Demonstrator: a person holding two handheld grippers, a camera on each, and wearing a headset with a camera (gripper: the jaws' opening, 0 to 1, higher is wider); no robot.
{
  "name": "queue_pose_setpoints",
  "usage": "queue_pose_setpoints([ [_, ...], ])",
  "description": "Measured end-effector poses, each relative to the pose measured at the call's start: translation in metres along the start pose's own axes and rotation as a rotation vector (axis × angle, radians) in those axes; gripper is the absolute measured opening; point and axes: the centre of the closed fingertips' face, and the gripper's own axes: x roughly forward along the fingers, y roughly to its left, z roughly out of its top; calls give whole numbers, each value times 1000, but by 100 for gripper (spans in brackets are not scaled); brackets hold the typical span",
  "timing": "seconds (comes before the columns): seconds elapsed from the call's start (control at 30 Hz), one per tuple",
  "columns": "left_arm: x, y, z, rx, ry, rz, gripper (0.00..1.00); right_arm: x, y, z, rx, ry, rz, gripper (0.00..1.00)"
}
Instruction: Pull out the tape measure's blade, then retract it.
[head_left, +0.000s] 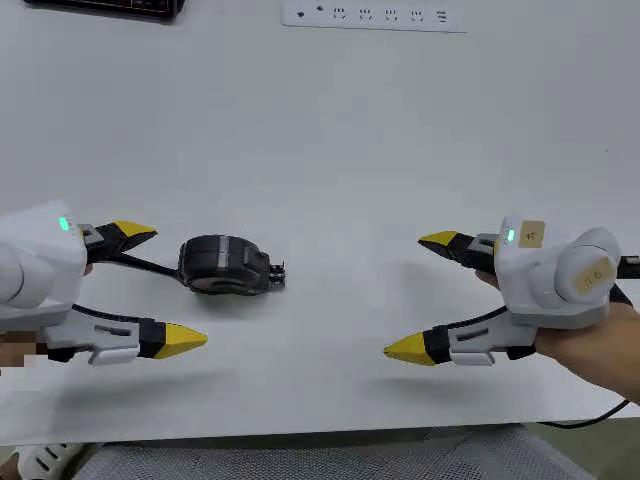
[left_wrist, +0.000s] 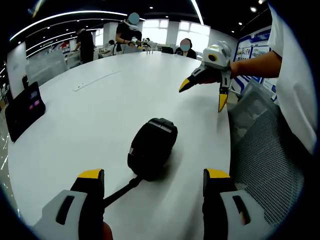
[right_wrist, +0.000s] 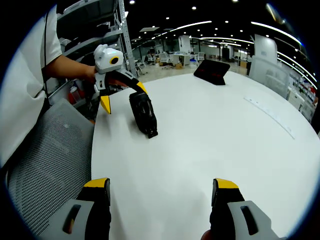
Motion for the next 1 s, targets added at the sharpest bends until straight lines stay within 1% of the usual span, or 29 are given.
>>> queue_pose_setpoints([
  [0.1, 4, 1, -1, 1, 7, -7, 75, 2, -1, 3, 9, -7, 6, 83],
  [0.23, 9, 2, -5, 29, 34, -14, 70, 5, 0, 4, 17, -10, 15, 83],
  [0.33, 12, 5, -5, 40, 39, -11, 67, 6, 0, 2, 3, 4, 18, 83],
  [0.5, 18, 6, -1, 54, 35, -24, 59, 6, 0, 2, 3, 5, 23, 83],
  [0.6, 22, 7, 1, 68, 38, -25, 57, 7, 0, 0, -8, 13, 21, 82],
  [0.63, 23, 6, 2, 62, 36, -38, 56, 8, 0, 0, -8, 14, 20, 82],
  [0.73, 27, 6, 3, 75, 42, -40, 53, 8, 0, 0, -4, 9, 21, 81],
  [0.83, 30, 5, 6, 73, 40, -47, 49, 9, 1, 1, -4, 8, 24, 80],
  [0.93, 32, 6, 7, 79, 39, -45, 48, 10, 1, 1, -9, 7, 24, 79],
  [1.0, 33, 5, 8, 80, 38, -52, 45, 10, 1, 1, -7, 6, 27, 79],
])
